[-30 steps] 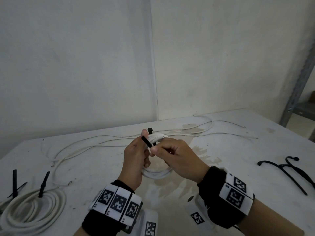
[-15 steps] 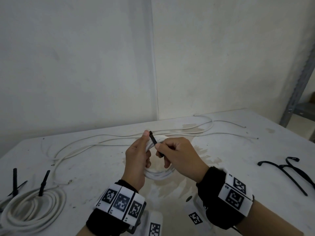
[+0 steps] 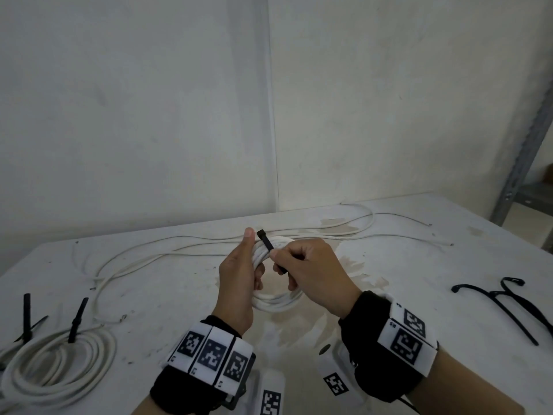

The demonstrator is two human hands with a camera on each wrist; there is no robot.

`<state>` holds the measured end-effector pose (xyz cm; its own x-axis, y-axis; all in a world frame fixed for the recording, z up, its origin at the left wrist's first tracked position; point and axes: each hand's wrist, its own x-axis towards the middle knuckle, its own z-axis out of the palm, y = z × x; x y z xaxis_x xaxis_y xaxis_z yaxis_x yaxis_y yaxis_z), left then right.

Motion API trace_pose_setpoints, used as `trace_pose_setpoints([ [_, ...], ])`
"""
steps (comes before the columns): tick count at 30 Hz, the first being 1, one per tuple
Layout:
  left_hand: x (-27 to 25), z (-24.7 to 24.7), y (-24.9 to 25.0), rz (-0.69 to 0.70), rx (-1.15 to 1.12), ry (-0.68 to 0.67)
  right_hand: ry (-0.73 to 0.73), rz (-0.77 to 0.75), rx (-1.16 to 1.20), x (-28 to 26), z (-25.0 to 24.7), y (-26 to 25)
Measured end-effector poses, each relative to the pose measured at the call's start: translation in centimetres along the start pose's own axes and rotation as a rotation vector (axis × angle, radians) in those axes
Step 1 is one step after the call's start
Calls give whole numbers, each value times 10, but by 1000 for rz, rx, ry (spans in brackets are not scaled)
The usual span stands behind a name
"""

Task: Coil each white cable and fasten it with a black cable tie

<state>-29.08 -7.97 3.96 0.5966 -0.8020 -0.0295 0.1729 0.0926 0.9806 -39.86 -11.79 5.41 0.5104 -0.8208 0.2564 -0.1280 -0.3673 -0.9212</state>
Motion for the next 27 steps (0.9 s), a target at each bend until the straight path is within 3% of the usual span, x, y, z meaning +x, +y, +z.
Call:
trace_pose_setpoints([
  [8, -2, 0, 3, -41, -1, -42, 9, 5, -6, -2, 1, -1],
  [21, 0, -1, 3, 34, 7, -26, 28, 43, 85, -1, 4, -5],
  [27, 2, 1, 3, 60, 23, -9, 129, -53, -33, 2, 15, -1],
])
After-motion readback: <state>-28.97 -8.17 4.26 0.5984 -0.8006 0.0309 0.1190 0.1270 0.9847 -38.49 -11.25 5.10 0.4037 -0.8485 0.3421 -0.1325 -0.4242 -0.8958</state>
